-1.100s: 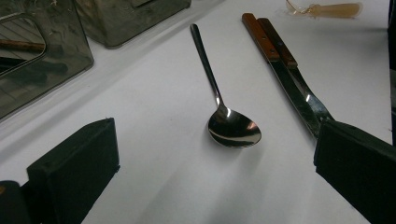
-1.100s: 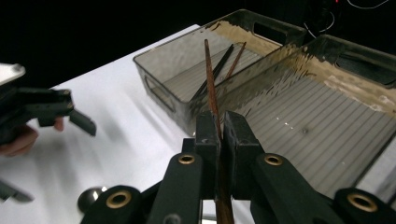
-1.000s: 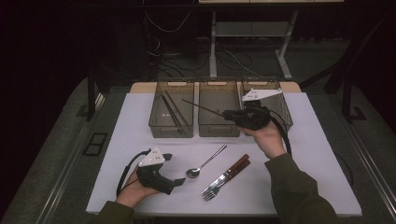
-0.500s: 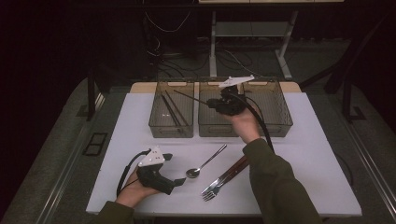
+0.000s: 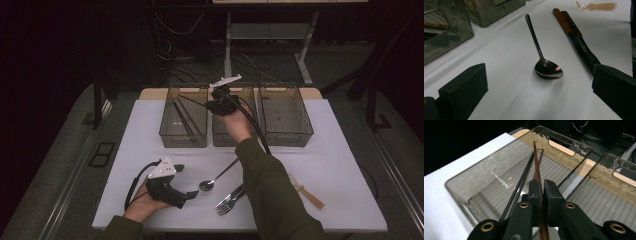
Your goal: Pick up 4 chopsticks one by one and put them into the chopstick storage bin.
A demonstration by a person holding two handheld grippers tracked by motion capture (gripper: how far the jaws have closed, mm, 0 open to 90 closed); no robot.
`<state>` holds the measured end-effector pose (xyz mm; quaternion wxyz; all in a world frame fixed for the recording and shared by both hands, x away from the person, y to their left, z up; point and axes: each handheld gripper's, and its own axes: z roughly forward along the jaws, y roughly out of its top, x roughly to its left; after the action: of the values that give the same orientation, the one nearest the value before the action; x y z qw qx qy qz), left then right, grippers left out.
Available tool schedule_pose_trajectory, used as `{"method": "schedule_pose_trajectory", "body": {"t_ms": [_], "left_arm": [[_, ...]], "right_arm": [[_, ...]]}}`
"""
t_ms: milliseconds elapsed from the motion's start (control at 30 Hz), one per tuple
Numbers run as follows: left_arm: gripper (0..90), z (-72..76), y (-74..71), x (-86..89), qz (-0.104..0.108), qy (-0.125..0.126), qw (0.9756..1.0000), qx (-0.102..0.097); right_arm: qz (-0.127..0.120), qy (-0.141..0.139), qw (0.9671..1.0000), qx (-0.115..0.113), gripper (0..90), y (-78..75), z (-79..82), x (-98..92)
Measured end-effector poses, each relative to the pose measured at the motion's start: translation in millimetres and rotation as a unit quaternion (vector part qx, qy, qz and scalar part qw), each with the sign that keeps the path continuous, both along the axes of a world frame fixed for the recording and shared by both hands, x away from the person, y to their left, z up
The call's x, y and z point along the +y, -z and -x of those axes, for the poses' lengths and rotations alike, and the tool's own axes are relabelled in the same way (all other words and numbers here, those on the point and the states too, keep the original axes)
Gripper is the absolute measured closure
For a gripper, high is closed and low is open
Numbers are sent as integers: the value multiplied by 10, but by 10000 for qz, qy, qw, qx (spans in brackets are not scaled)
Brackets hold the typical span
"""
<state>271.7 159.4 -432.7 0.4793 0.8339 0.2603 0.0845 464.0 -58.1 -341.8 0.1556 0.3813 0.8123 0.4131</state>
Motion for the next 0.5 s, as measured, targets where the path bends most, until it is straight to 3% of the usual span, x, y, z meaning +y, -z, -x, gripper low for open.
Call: {"method": "schedule_pose_trajectory", "body": {"t_ms": [500], "left_arm": [[0, 3, -15, -6, -43, 61, 10000, -63]], "right_arm": [[292, 151, 9992, 214, 850, 229, -229, 405]]}}
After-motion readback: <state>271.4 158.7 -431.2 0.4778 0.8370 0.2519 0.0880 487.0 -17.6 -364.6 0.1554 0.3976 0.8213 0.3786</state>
